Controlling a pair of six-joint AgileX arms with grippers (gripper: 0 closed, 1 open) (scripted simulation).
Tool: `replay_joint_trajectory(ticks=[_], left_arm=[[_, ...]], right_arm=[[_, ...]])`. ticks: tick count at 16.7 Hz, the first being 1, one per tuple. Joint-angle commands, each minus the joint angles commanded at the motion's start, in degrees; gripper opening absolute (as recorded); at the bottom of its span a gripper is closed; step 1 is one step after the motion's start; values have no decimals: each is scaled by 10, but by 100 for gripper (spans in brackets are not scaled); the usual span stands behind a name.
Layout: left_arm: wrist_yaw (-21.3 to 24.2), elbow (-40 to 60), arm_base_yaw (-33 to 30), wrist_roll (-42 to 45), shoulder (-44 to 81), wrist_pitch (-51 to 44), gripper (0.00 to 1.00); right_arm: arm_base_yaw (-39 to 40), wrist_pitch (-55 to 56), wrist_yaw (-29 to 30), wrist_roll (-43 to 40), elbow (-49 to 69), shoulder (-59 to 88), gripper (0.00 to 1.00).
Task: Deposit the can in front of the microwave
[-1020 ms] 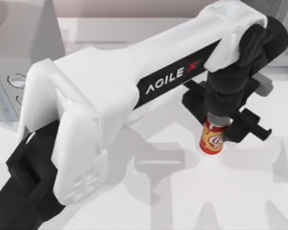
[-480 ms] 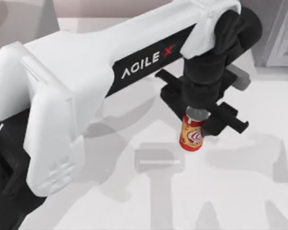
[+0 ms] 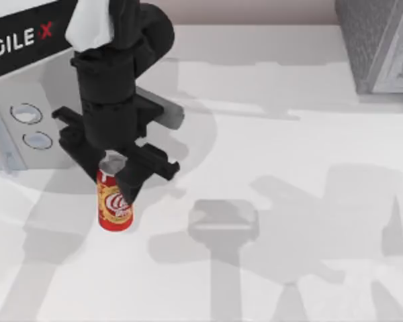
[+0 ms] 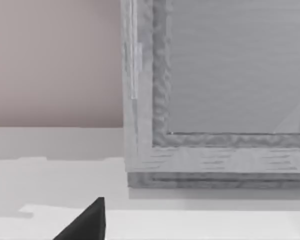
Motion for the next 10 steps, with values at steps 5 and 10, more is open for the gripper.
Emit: replay_joint_trajectory(ticks=[5,10], left_arm=[[8,-226,211,102,-139,15,0],[8,-344,450,200,-238,100,0]], right_arm=[[0,0,0,0,0,0,100],[0,0,0,0,0,0,100]])
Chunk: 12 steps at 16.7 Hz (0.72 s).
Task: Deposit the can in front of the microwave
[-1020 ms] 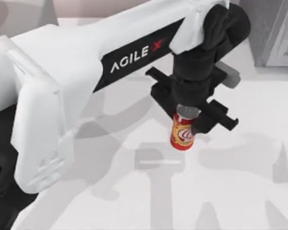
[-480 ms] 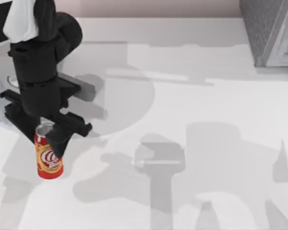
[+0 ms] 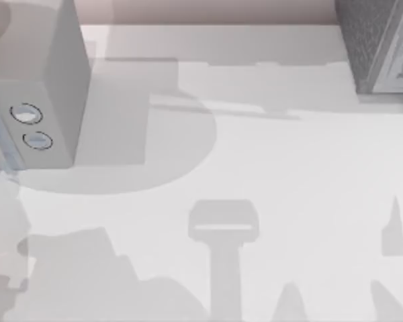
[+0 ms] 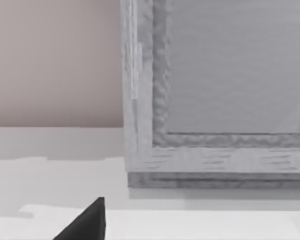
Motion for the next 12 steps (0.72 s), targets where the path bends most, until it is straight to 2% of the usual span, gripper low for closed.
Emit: replay_joint_trajectory(ticks=[3,5,7,12], left_arm=[[-2,-17,116,45,-36,67,0],[-3,-18,165,66,-50,103,0],[-3,-16,189,77,-57,124,0],[-4,-16,191,80,-55,126,0]], right_arm=[[0,0,0,0,0,0,100],[0,0,0,0,0,0,100],[0,0,0,0,0,0,100],[0,0,0,0,0,0,100]])
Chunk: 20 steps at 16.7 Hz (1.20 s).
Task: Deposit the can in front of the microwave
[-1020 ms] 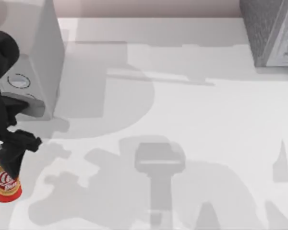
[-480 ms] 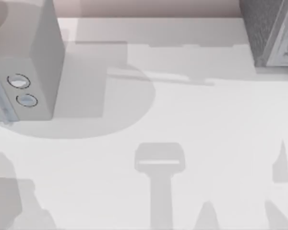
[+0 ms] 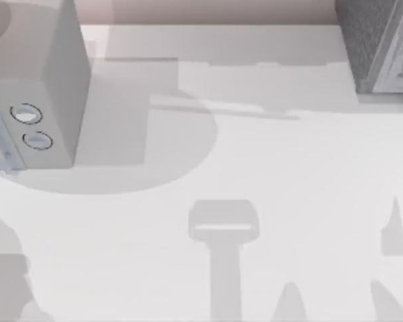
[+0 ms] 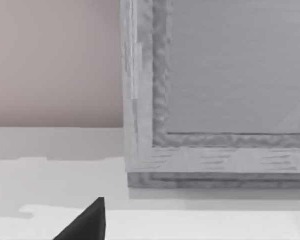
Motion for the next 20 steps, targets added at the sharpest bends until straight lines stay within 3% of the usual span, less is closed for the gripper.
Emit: replay_joint_trajectory(ticks=[9,20], left_arm=[[1,-13,2,-1,3,20,0],[1,-13,2,-1,3,20,83]], right_arm=[[0,0,0,0,0,0,100],[0,0,0,0,0,0,100]])
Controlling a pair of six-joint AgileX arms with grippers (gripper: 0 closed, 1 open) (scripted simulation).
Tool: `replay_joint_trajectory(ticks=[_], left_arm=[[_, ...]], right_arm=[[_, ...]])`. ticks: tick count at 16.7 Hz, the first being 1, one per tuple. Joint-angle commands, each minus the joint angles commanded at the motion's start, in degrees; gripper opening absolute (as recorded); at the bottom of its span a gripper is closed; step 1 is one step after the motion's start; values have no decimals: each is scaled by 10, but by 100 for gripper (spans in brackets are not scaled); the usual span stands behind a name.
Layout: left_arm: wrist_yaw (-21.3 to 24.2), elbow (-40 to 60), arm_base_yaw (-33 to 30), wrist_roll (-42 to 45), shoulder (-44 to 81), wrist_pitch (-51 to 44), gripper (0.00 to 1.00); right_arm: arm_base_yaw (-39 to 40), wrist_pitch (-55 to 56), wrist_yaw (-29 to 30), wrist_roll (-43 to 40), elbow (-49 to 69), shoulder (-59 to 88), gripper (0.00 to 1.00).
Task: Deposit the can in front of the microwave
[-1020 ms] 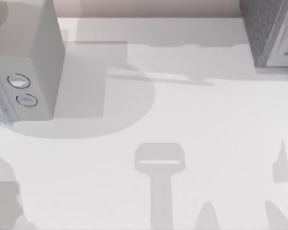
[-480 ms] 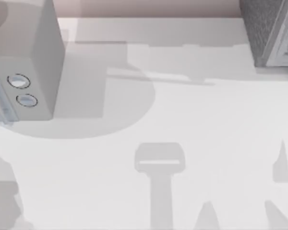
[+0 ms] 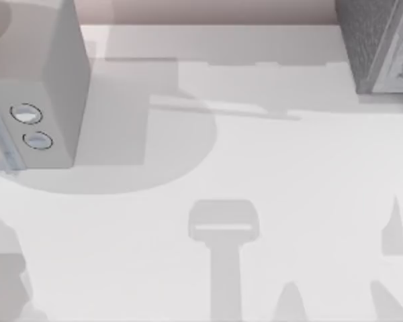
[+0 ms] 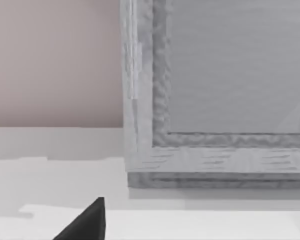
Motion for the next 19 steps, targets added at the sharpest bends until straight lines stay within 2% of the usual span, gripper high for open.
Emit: replay_joint_trajectory(ticks=[2,3,12,19], left_arm=[[0,0,0,0,0,0,98],[0,0,0,0,0,0,100],[0,2,0,1,0,-2,100],[0,78,-1,-1,-16,-94,100]], right_arm=[[0,0,0,0,0,0,100],[0,0,0,0,0,0,100],[0,0,0,0,0,0,100],[0,0,0,0,0,0,100]])
